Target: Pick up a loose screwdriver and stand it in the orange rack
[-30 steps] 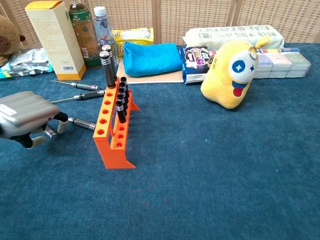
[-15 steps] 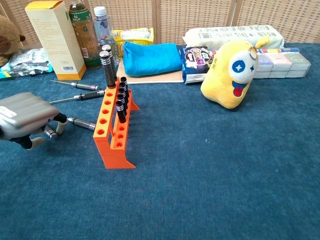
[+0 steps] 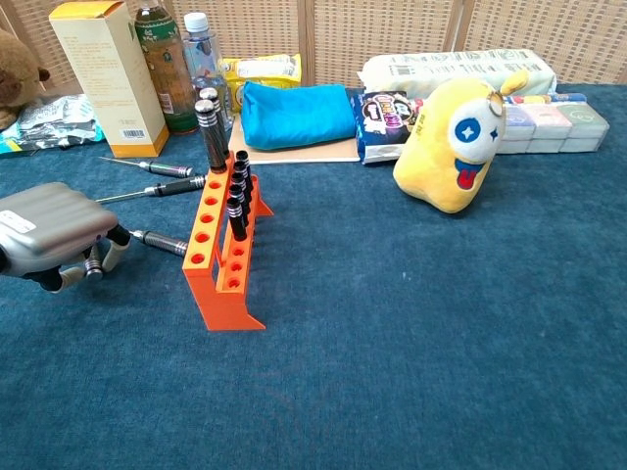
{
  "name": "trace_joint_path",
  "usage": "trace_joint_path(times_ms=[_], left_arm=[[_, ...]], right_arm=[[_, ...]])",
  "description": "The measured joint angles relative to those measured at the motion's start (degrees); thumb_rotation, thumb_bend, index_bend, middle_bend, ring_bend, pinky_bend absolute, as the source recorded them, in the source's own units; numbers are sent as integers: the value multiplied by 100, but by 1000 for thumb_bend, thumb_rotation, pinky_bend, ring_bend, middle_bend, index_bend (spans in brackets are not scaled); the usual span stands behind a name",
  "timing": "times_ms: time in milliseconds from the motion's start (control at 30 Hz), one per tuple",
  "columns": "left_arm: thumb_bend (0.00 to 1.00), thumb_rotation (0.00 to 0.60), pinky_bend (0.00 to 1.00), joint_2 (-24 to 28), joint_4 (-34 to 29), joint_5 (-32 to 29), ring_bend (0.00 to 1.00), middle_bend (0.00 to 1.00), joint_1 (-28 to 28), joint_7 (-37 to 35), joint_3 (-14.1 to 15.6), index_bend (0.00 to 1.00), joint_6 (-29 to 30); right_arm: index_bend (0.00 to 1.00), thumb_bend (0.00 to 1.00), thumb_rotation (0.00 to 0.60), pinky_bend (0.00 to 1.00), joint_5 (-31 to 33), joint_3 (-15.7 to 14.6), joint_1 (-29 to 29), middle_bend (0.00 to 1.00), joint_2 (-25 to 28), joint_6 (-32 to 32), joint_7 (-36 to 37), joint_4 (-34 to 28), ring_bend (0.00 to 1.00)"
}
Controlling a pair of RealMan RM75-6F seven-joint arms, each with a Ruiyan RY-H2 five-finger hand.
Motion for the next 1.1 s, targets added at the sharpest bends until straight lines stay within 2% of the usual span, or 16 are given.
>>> trace_joint_path(times_ms=[433, 1100], left_arm=[[392, 600, 1000, 89, -157, 28, 1000, 1000, 9, -13, -57, 545, 46], [392, 600, 1000, 1212, -1538, 337, 1000, 1000, 129, -309, -183, 551, 456]], right_arm=[[0, 0, 600, 0, -12, 0, -3, 0, 10, 0, 28, -1, 0], [0, 0, 600, 0, -26, -32, 60, 0, -44, -110, -67, -5, 0]])
